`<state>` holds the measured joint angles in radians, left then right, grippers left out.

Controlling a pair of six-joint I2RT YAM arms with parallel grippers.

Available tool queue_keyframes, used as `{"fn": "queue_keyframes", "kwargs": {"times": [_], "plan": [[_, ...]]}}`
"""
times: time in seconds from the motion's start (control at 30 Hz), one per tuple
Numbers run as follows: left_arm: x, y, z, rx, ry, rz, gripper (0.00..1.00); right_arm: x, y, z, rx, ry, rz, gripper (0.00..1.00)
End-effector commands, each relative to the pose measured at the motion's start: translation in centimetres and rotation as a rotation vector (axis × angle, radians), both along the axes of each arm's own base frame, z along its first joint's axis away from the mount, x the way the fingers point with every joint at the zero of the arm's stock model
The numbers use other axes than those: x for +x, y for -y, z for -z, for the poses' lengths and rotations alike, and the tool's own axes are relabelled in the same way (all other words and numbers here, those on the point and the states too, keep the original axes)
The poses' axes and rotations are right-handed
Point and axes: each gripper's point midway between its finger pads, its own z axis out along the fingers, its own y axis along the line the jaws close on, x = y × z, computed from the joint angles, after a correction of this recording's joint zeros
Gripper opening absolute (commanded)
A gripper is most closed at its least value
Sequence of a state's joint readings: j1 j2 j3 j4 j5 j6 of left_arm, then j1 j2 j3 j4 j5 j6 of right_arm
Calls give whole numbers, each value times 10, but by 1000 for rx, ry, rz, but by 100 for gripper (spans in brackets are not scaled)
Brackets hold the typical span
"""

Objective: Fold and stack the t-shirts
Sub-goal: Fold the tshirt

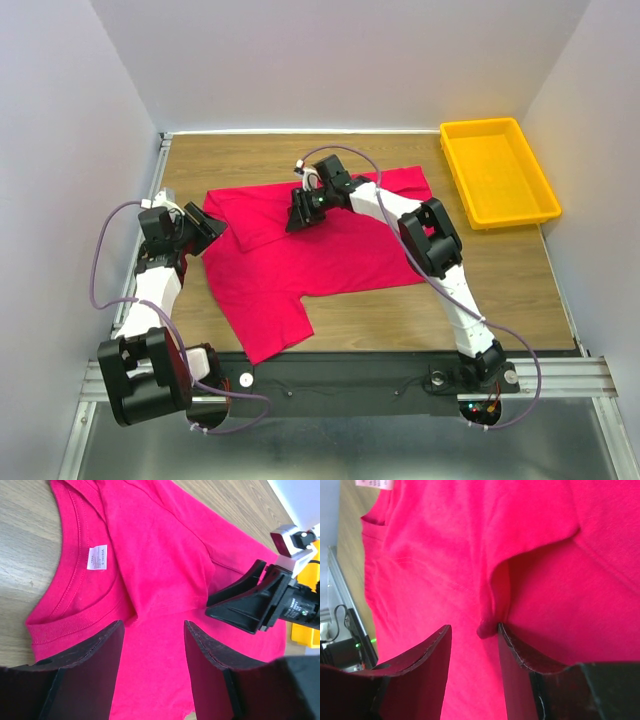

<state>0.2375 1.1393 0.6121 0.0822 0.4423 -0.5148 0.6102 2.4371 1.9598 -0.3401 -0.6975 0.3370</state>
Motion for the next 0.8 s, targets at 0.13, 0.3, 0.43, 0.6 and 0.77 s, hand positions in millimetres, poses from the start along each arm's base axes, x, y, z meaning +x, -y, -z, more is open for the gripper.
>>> {"fn": "queue_keyframes", "kwargs": {"times": [0.13,0.3,0.43,0.6,0.77], "plan": [[-4,2,-9,-2,47,8,62,11,-6,-7,-4,46,33,43],[-4,2,-7,-3,43,8,62,14,-4,-4,-22,55,51,28],[-6,3,-5,-6,39,10,62,11,-4,-11,-10,52,45,12],[-7,4,-3,-10,36,12,62,1,-3,-26,17,34,30,0],[-7,5,-1,-15,33,15,62,-12,-2,-34,44,-31,24,1]]}}
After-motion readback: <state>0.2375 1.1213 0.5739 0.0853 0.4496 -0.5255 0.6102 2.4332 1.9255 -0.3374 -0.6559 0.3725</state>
